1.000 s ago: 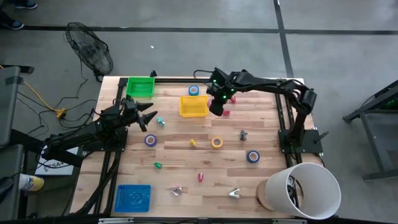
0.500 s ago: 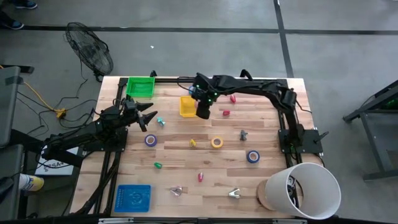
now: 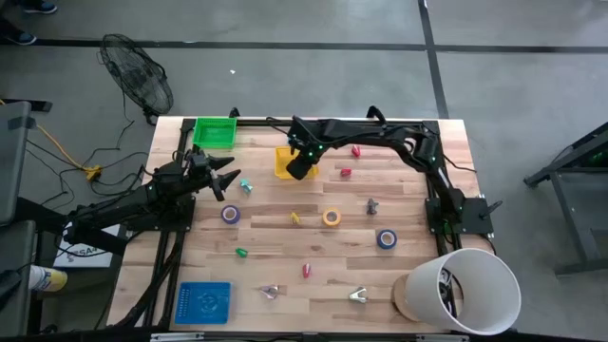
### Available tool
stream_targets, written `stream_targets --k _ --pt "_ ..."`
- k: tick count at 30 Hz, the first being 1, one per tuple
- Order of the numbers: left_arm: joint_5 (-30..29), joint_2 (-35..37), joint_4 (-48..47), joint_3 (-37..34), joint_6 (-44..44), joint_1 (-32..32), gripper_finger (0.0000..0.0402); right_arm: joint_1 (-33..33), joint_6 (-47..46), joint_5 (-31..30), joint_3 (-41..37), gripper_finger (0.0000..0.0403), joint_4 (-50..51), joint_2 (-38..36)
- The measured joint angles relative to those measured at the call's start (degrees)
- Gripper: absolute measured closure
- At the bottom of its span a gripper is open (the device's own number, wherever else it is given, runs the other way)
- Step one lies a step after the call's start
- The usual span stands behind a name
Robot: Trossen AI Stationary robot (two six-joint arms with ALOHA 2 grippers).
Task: Pick and place Stapler, Stapler remover, tape
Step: Put the pink tape into the yellow bin
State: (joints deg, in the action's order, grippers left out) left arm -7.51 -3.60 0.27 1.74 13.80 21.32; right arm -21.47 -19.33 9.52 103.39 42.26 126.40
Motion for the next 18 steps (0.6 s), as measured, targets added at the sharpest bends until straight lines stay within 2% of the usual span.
stream_targets --k 6,18 --pt "0.00 0.01 0.01 0.01 0.00 0.02 0.0133 0.00 -1.24 -1.77 -0.04 0.0357 -0.03 0.19" --pt "-0.01 0.02 0.01 0.00 -0.02 0.01 0.0133 0.20 -1.25 -2.32 -0.04 0.0311 -0.13 0.27"
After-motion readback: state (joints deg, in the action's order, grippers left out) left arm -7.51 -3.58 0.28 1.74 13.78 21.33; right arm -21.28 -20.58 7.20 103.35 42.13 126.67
